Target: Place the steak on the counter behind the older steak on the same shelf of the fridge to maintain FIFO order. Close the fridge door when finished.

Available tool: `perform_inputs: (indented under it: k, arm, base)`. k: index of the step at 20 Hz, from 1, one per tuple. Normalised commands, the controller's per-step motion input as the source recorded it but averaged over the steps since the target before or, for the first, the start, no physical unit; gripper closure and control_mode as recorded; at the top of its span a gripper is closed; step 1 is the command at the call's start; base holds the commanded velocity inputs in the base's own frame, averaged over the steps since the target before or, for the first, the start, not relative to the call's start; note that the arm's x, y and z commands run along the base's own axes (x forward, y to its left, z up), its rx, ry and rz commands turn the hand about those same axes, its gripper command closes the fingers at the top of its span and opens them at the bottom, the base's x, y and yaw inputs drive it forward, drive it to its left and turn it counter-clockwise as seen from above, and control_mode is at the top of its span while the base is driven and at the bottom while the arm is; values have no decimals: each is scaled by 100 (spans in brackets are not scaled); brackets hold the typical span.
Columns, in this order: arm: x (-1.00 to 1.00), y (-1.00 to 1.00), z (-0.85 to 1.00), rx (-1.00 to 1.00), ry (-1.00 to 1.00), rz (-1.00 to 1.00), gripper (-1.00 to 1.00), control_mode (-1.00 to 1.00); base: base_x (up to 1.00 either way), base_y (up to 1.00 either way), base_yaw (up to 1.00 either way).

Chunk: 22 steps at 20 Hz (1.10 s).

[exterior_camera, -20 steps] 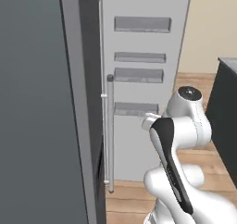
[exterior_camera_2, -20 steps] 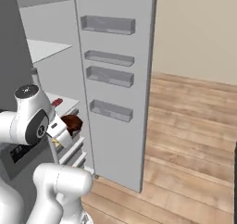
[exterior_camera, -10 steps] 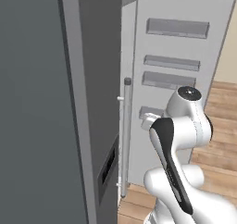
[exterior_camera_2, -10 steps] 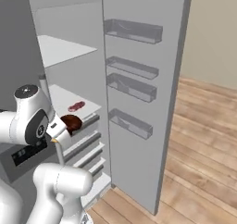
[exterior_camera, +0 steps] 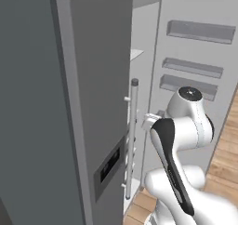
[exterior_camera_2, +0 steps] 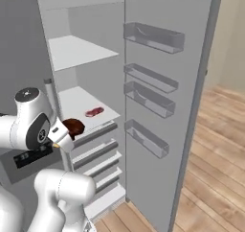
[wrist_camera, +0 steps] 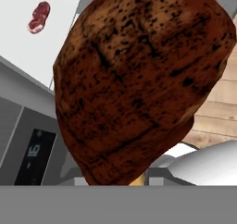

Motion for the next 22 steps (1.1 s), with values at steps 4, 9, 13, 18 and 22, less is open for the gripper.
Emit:
perform_inputs:
  k: [4, 9, 13, 18, 22]
  arm:
    - [0, 0, 0, 0, 0, 0, 100, 100]
    - [0, 0, 0, 0, 0, 0, 100, 100]
    - [0, 0, 0, 0, 0, 0, 100, 100]
    - [0, 0, 0, 0, 0, 0, 100, 100]
    - [0, 0, 0, 0, 0, 0, 100, 100]
  base:
    - [28, -32, 26]
    - [25, -20, 22]
    - [39, -51, 24]
    - [42, -43, 24]
    - [41, -27, 28]
